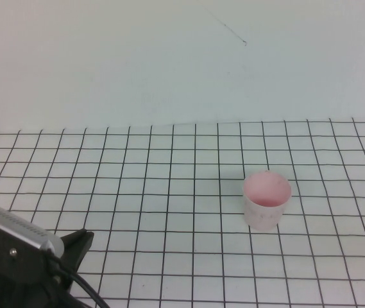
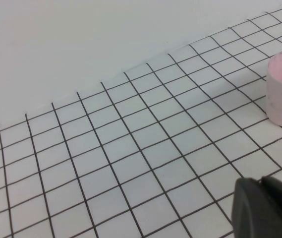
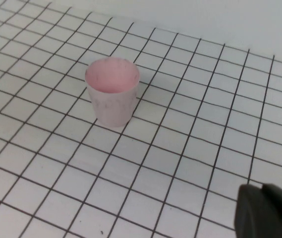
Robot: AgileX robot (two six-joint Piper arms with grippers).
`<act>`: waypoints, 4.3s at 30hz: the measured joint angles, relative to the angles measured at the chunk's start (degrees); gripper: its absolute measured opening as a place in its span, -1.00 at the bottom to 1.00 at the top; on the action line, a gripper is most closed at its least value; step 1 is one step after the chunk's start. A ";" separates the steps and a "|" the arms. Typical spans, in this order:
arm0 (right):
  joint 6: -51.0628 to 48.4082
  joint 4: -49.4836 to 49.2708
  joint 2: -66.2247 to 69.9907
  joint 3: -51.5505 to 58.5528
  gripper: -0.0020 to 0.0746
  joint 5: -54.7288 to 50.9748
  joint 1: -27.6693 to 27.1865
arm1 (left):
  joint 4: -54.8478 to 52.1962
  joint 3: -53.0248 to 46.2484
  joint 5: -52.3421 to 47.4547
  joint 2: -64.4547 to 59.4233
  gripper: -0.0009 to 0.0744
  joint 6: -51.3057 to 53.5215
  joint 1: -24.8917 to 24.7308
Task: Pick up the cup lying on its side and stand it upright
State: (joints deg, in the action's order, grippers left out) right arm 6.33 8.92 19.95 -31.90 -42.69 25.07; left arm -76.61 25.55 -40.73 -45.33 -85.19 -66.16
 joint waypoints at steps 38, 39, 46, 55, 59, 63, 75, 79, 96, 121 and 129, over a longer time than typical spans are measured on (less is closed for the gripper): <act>1.45 -1.19 -9.49 5.79 -0.95 -1.26 0.00 | 35.69 7.88 -18.78 14.46 -0.97 1.49 0.09; 1.45 -1.19 -9.49 5.79 -0.95 -1.26 0.00 | 35.69 7.88 -20.70 15.99 -0.97 1.75 0.09; 1.45 -1.19 -9.49 5.79 -0.95 -1.26 0.00 | 34.82 7.43 -17.43 25.57 -0.97 9.10 6.54; 1.45 -1.19 -9.49 5.79 -0.95 -1.26 0.00 | 53.53 7.43 11.37 29.62 -0.97 44.97 39.70; 1.45 -1.19 -9.49 5.79 -0.95 -1.26 0.00 | 79.09 5.01 23.91 30.61 -0.97 78.18 53.88; 1.45 -1.32 -9.49 5.79 -0.95 -1.26 0.00 | 91.65 -0.57 34.93 35.60 -0.97 89.28 58.56; 1.45 -1.47 -9.49 5.79 -0.95 -1.26 0.00 | 76.61 -21.59 36.37 41.91 -0.97 64.10 59.88; 1.47 -1.47 -9.49 5.79 -0.95 -1.26 0.00 | 76.11 -28.27 39.32 44.80 -0.97 63.86 59.88; 1.47 -1.86 -9.49 5.79 -0.95 -1.26 0.00 | 76.04 -27.94 23.96 46.86 -0.97 75.66 57.67; 1.47 -2.22 -9.49 5.79 -0.95 -1.26 0.00 | 75.90 -27.94 24.05 46.86 -0.97 75.93 57.67; 1.47 -2.22 -9.49 5.79 -0.95 -1.26 0.00 | 75.83 -27.94 24.02 46.86 -0.97 76.76 57.67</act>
State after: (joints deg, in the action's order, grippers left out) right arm 7.80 6.70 10.46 -26.11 -43.94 25.07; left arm -0.78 -2.39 -16.72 1.53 -8.42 -8.49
